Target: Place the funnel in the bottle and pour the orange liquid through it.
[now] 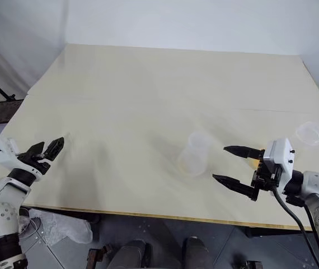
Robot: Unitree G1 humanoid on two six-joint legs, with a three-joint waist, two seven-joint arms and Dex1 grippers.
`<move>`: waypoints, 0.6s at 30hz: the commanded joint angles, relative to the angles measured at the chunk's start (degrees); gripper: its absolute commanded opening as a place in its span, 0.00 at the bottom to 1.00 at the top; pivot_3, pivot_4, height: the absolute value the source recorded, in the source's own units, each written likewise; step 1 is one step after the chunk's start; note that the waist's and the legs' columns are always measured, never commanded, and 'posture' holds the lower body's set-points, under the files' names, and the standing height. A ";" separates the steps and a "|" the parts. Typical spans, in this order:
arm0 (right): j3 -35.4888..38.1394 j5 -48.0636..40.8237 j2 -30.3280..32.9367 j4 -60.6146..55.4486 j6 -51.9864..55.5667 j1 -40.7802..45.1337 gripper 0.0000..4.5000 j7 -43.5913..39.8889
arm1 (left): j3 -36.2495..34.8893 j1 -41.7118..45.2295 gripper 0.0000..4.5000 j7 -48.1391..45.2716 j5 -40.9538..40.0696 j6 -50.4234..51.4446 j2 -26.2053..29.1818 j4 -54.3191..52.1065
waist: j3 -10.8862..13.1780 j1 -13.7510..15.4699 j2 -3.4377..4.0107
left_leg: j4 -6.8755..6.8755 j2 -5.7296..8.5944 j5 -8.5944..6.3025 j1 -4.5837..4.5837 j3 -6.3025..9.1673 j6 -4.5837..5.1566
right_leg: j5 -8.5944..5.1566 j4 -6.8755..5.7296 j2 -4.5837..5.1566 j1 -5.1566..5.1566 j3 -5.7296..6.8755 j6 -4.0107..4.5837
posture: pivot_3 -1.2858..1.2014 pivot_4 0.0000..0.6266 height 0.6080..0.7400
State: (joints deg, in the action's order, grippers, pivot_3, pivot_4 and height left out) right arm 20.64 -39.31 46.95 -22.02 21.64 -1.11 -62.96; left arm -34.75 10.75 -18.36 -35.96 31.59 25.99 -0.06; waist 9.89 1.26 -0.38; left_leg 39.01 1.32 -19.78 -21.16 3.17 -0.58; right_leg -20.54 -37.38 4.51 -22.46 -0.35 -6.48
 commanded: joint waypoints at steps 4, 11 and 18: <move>0.44 0.37 1.39 0.01 0.17 1.26 1.00 -0.02 | -0.56 3.06 1.00 -0.37 -0.01 -1.30 2.13 3.95 | 0.00 -0.05 -0.01 | 0.00 0.01 0.00 -0.01 0.00 0.00 | 0.00 0.00 0.00 -0.01 0.00 0.00 | 0.52 0.24 1.00; 0.54 1.02 1.27 -0.01 0.15 1.14 1.00 -0.02 | -1.26 2.59 0.58 -1.60 -1.19 -0.45 3.00 4.62 | 0.00 -0.01 0.00 | 0.00 0.00 0.00 -0.01 0.00 0.00 | 0.00 0.00 0.01 -0.02 0.00 0.00 | 0.52 0.24 1.00; 0.19 1.76 1.19 0.75 -0.06 1.93 1.00 -0.14 | -2.10 1.28 0.06 -1.59 -2.11 0.94 3.43 3.20 | 0.00 -0.07 0.00 | 0.00 0.00 0.00 -0.01 0.00 0.00 | 0.00 -0.01 0.01 -0.02 0.00 0.00 | 0.52 0.24 1.00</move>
State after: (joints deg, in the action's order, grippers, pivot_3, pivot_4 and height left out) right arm 20.42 -37.14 47.13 -20.88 21.88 0.09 -62.97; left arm -35.08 12.57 -19.61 -36.80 32.47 27.95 5.17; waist 9.89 1.19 -0.38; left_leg 39.01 1.32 -19.78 -21.17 3.17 -0.59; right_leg -20.54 -37.38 4.52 -22.48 -0.36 -6.48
